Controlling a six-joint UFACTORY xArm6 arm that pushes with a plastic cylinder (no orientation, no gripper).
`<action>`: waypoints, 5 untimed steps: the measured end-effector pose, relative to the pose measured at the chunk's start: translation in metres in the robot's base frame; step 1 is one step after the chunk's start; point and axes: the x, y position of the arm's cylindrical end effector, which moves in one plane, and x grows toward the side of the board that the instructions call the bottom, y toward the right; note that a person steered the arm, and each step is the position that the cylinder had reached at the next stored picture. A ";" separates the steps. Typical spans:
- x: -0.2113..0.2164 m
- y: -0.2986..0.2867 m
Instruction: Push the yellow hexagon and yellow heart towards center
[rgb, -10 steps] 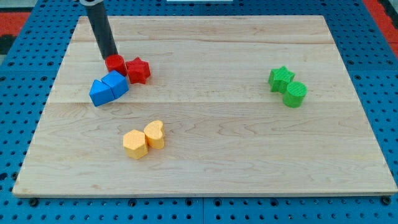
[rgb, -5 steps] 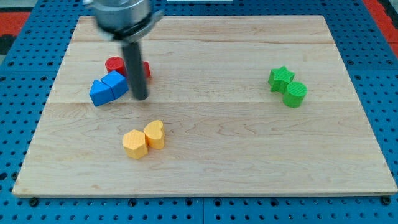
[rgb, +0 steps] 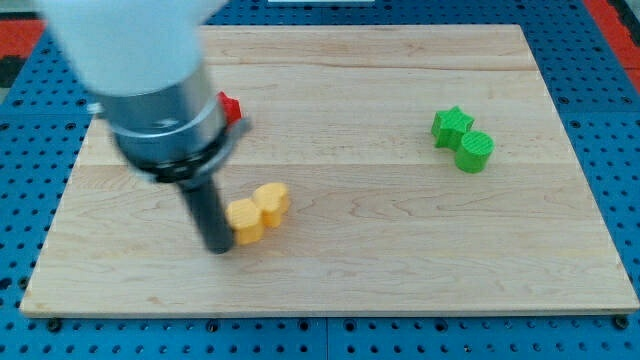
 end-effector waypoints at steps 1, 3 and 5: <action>-0.025 0.053; -0.034 0.047; -0.061 0.004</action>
